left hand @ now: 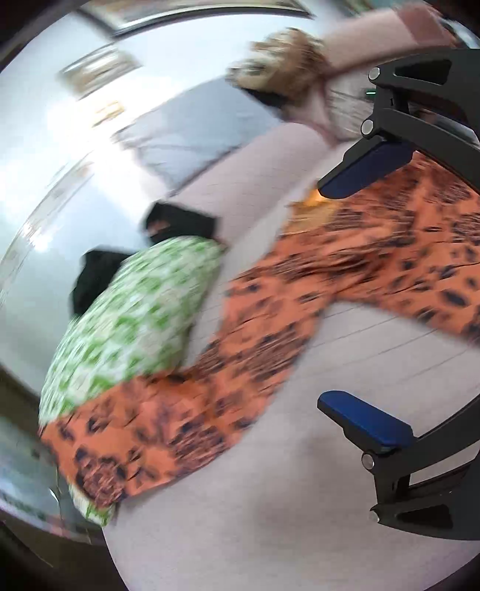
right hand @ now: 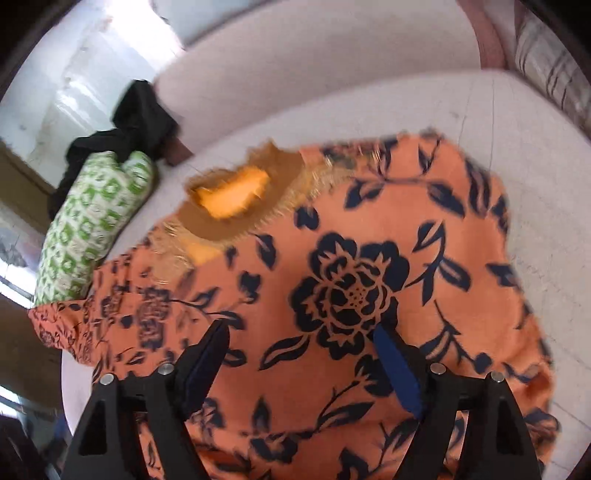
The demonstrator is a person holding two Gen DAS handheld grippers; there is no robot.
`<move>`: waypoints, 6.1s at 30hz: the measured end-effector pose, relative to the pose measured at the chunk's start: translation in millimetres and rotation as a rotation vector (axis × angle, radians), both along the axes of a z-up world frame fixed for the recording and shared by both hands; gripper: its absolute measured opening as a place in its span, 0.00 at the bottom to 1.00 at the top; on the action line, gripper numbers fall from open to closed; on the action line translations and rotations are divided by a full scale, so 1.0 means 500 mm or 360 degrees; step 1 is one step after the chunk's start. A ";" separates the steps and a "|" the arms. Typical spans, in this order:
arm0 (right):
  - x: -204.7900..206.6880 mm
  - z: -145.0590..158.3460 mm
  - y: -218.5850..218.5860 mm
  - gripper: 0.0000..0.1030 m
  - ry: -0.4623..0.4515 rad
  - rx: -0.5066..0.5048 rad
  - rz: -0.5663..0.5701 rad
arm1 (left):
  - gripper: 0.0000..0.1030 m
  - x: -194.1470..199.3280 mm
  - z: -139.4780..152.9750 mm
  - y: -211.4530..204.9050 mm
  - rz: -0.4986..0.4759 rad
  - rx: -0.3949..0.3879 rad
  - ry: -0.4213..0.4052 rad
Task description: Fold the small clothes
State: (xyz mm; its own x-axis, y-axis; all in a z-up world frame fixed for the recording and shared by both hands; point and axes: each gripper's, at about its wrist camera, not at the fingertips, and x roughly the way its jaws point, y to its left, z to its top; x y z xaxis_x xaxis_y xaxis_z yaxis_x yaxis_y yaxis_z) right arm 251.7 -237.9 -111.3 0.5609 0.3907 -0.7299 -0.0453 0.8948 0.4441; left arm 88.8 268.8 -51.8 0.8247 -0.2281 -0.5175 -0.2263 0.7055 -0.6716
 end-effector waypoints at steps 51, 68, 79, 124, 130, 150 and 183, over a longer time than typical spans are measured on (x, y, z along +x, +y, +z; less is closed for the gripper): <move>-0.255 -0.009 -0.203 0.85 -0.0160 0.0442 -0.0321 | 0.55 0.229 0.001 -0.663 -0.1174 0.0699 0.0275; 0.038 -0.038 -0.030 0.50 0.0308 -0.0208 -0.0017 | 0.65 0.231 -0.028 -0.265 -0.0564 0.0839 0.0264; -0.003 0.151 -0.012 0.08 -0.0063 -0.0585 -0.0036 | 0.67 0.226 0.001 -0.246 -0.0563 0.0759 0.0134; -0.453 -0.022 -0.285 0.75 0.0376 0.0028 -0.0017 | 0.73 -0.130 -0.094 -0.258 -0.0776 0.0553 0.0594; -0.520 -0.058 -0.279 0.73 0.0455 0.0099 0.0003 | 0.73 -0.158 -0.111 -0.259 -0.0741 0.0505 0.0665; -0.524 -0.073 -0.240 0.43 0.0460 0.0200 -0.0011 | 0.32 -0.185 -0.131 -0.259 -0.0658 0.0578 0.0764; -0.488 -0.070 -0.267 0.06 0.0531 0.0294 -0.0034 | 0.05 -0.164 -0.118 -0.295 -0.0798 0.0545 0.0717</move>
State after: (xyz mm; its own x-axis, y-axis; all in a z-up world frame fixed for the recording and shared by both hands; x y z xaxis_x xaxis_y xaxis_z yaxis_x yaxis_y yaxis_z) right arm 7.5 -371.3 -146.5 0.3138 0.5233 -0.7922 0.1468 0.7976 0.5850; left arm 6.7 121.3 -110.7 0.3562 -0.2859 -0.8896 -0.0241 0.9489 -0.3146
